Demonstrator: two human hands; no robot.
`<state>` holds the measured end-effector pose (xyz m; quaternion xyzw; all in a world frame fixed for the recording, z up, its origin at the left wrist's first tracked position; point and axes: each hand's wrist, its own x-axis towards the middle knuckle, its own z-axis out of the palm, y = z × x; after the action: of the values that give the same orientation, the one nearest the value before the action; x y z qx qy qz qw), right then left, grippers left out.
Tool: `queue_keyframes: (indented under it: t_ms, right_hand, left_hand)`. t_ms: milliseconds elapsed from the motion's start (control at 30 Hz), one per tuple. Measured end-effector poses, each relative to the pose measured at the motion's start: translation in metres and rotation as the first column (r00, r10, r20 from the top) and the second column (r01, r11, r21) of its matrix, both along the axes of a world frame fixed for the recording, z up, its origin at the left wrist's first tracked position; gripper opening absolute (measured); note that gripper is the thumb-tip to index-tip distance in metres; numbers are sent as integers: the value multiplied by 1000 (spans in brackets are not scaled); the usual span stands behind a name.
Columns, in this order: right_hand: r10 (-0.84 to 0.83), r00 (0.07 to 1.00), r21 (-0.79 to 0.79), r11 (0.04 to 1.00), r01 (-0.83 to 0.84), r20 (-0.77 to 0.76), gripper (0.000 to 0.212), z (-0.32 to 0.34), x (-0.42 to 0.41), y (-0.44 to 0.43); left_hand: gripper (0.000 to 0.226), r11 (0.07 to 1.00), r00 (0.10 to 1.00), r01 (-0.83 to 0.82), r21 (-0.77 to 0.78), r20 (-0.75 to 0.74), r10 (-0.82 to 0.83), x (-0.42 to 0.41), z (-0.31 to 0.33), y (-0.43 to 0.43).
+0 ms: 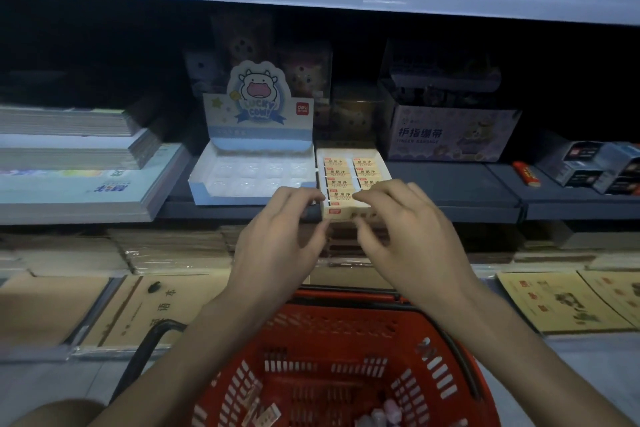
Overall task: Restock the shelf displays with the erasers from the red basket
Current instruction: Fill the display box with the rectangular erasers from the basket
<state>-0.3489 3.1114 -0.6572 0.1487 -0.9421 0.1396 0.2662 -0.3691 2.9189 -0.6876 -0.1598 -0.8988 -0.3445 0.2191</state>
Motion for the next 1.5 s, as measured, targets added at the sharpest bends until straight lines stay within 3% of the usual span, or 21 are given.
queue_keyframes:
  t_ms: [167, 233, 367, 500, 700, 867, 1033, 1133, 1233, 1367, 1500]
  right_hand:
    - [163, 987, 14, 987, -163, -17, 38, -15, 31, 1]
    - [192, 980, -9, 981, -192, 52, 44, -28, 41, 0]
    - [129, 952, 91, 983, -160, 276, 71, -66, 53, -5]
    - [57, 841, 153, 975, -164, 538, 96, -119, 59, -14]
    - [-28, 621, 174, 969, -176, 784, 88, -195, 82, -29]
    - [-28, 562, 174, 962, -209, 827, 80, -238, 108, -44]
    - [34, 567, 161, 943, -291, 823, 97, -255, 119, -47]
    - [16, 552, 164, 947, -276, 834, 71, -262, 131, -49]
    - [-2, 531, 219, 913, -345, 847, 54, -283, 145, -48]
    - [-54, 439, 258, 870, -420, 897, 58, -311, 139, -47]
    - [-64, 388, 230, 888, -399, 919, 81, -339, 119, -63]
  left_hand:
    - [50, 977, 1000, 16, -213, -10, -19, 24, -13, -21]
    - [52, 951, 1000, 20, -310, -4, -22, 35, -24, -30]
    - [61, 882, 998, 52, -468, 57, -29, 53, -57, -50]
    - [73, 784, 992, 84, -615, 129, -4, 64, -101, -70]
    - [81, 646, 974, 95, -757, 205, 96, 74, -153, -99]
    - [79, 604, 949, 58, -795, 232, 214, 81, -179, -120]
    - [83, 690, 915, 42, -723, 305, 265, 104, -200, -128]
    - [79, 749, 928, -2, -663, 278, 248, 120, -204, -129]
    - [77, 749, 937, -41, -661, 235, 258, 143, -209, -130]
    - [74, 744, 932, -81, -663, 215, 293, 169, -214, -130]
    - [72, 736, 935, -86, -672, 200, 292, 182, -218, -133]
